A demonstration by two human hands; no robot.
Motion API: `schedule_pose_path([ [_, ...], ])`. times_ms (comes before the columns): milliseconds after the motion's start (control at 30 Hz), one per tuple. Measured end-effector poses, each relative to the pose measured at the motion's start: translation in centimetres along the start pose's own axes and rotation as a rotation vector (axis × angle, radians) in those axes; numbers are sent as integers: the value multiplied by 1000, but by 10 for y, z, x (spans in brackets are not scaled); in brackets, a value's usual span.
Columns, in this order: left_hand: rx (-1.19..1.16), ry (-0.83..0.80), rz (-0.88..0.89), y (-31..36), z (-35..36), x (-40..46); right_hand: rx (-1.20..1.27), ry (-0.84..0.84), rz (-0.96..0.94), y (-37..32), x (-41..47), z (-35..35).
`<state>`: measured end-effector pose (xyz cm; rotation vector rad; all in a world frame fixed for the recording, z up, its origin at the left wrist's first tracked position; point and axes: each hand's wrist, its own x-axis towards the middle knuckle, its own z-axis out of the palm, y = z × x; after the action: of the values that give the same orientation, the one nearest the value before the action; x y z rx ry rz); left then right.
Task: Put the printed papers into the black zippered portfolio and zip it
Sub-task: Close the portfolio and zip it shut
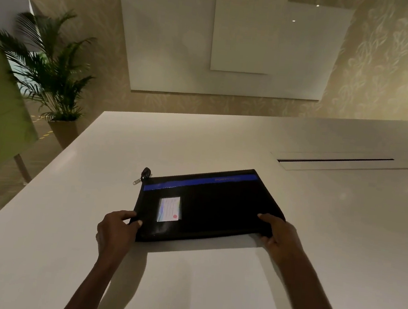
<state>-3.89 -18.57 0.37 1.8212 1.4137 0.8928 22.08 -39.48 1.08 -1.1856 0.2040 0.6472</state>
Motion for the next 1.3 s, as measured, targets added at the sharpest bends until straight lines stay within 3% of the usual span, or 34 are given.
schedule_pose_path([
  [267,-34,-35,1,-5,-1,0,240,-65,102,63,-33,40],
  [600,-93,-64,25,-1,-3,1,323,-179,150,119,-66,94],
  [833,-59,-25,59,20,-15,15,295,-183,78,86,-62,91],
  [1000,-101,51,151,50,-28,45,151,-316,-65,46,-49,69],
  [1167,59,5,269,79,-18,76,5,-483,-160,-4,-42,55],
  [1300,209,-132,308,98,-2,93,-150,-561,-204,-40,-34,44],
])
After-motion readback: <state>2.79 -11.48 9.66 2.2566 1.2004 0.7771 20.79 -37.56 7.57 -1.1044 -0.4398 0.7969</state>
